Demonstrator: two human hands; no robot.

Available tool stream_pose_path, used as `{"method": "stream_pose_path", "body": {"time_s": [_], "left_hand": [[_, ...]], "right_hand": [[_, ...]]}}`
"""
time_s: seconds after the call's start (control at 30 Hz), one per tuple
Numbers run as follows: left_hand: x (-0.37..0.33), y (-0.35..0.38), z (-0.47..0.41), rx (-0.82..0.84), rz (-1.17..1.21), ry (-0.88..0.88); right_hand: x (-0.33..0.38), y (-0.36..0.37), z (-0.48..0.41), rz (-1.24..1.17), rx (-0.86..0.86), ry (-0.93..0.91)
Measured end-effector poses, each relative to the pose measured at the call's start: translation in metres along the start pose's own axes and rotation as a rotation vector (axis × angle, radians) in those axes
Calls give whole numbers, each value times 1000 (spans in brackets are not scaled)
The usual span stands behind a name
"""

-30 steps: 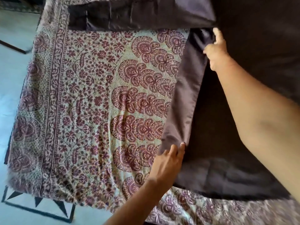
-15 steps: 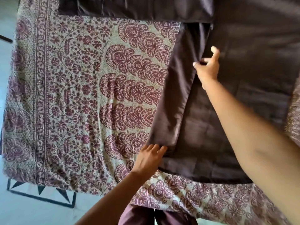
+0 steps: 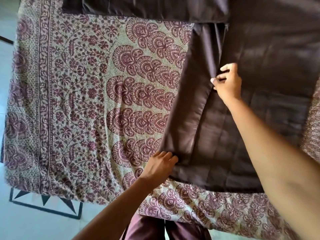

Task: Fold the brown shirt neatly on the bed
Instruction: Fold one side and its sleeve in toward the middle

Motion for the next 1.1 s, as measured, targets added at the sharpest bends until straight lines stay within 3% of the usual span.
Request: {"method": "stream_pose_path", "body": {"time_s": [0.13, 0.23, 0.3, 0.47, 0.67, 0.73, 0.87, 0.93, 1.1], "left_hand": [[-2, -4, -7, 76, 59, 38], [11, -22, -21, 240, 175, -74], [37, -53, -36, 100, 296, -186], [155, -138, -78, -453, 606, -548], [280, -202, -119, -878, 1314, -900], [312, -221, -133, -932, 1432, -929], [345, -245, -168, -813, 1677, -885], [361, -260, -180, -830, 1726, -895], [391, -275, -198, -827, 1678, -1149]], "right_hand": [[-6, -7, 10, 22, -69, -49], [5, -9, 10, 92, -93, -98], [17, -11, 9, 139, -129, -146], [66, 5, -8, 203, -175, -334], [138, 64, -58, 354, -50, -511], [149, 85, -79, 385, 28, -504], [145, 112, -115, 517, 113, -409], [134, 119, -125, 567, 125, -362], [119, 124, -120, 562, 43, -413]]}}
Point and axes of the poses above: each hand's wrist, its own z-axis away from the middle knuckle, its own y-axis out of the palm, x = y × z, the point moved 6 cm from there along -z, towards the middle knuckle, and after that the axes turned 1 degree about -z, right-handed, at the moved point
